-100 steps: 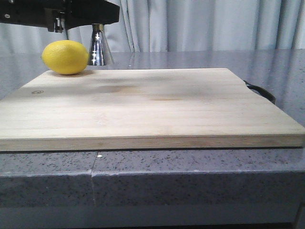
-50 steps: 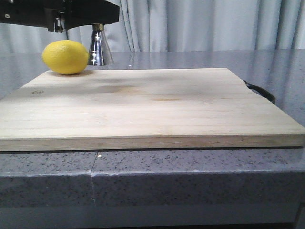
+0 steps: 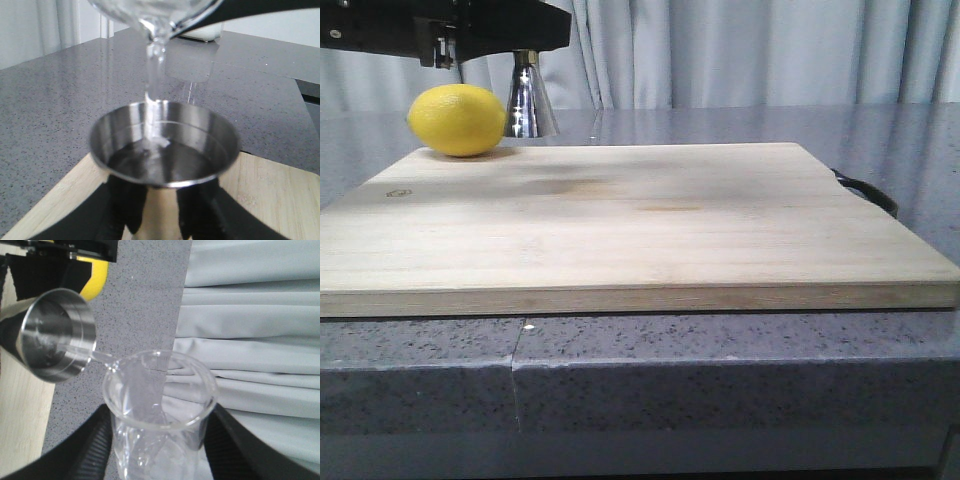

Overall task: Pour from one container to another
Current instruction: 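Tilt the beaker with the right gripper, pouring liquid into the jigger, then tilt the beaker upright and carry it back with the right gripper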

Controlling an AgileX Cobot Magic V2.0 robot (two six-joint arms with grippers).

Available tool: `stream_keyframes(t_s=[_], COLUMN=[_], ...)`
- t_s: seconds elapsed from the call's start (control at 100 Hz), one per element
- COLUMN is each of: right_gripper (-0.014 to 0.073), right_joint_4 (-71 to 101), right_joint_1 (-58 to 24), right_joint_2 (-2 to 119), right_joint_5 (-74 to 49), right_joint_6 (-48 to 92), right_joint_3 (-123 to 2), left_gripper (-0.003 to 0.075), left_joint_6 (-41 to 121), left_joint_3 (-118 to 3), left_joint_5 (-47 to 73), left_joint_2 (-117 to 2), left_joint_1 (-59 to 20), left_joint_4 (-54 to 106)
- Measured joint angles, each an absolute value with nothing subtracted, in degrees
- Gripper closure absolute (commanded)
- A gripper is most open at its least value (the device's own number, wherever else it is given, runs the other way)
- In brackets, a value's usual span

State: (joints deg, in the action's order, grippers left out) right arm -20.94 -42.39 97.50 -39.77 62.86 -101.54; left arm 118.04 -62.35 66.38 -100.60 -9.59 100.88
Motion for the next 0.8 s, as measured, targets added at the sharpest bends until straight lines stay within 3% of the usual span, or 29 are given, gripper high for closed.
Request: stream_keyframes(t_s=[0.2, 0.44, 0.8], right_gripper=[0.0267, 0.0267, 0.0267], right_joint_4=[-21.03, -20.53, -18.56], right_joint_1=[-42.39, -42.39, -38.39], right_joint_2=[97.50, 97.50, 97.24], right_joint_5=[-39.68, -39.79, -39.87], right_joint_6=[61.15, 37.02, 16.61], right_joint_3=[-101.54, -101.54, -101.54], left_gripper=[0.0498, 0.0498, 0.0498], left_joint_6=[118.04, 118.04, 118.04], left_joint_3=[-62.35, -62.35, -62.35], left_joint_5=[66.38, 66.38, 66.38], left_joint_2=[-100.60, -100.60, -100.60], left_joint_1=[-9.59, -9.59, -9.59], left_joint_4=[100.88, 100.88, 100.88])
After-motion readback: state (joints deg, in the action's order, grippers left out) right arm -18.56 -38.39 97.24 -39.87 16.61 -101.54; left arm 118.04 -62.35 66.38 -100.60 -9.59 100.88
